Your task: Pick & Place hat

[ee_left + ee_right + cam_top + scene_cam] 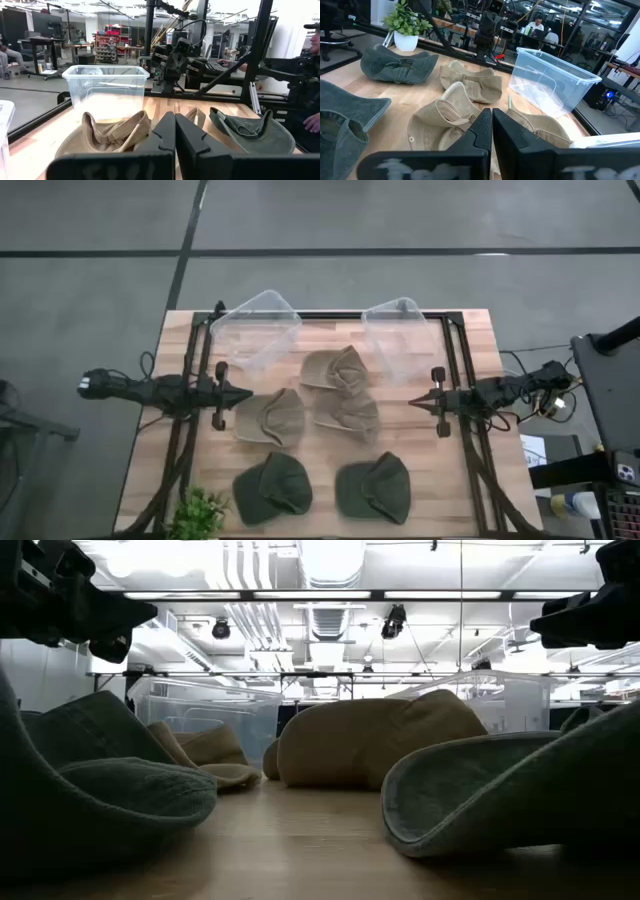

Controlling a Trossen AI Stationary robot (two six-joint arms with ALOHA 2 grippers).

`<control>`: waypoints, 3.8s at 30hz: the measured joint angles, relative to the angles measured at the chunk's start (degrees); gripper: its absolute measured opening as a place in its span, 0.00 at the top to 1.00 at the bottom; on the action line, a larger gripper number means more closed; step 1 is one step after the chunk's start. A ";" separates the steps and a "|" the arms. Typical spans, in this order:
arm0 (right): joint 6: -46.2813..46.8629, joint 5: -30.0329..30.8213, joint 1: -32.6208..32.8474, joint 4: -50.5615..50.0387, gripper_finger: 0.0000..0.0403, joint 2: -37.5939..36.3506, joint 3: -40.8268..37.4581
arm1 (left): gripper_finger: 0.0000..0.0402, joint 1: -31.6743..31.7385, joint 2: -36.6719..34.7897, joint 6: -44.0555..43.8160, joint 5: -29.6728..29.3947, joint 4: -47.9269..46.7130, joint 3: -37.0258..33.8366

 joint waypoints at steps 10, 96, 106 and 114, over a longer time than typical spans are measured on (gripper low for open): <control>0.00 0.02 -0.01 0.02 0.98 -0.02 0.00 | 0.99 0.00 0.00 -0.02 0.02 0.02 0.00; 42.54 -5.90 -0.02 12.13 0.98 2.25 -0.64 | 0.99 0.00 0.00 0.00 0.02 0.00 0.00; 40.99 -0.01 -0.02 22.07 0.98 8.09 -3.41 | 0.99 -0.01 0.03 0.00 0.00 -0.04 -0.02; 36.73 -1.18 0.02 29.74 0.98 16.95 -3.41 | 0.99 0.00 0.03 0.00 0.02 -0.04 -0.01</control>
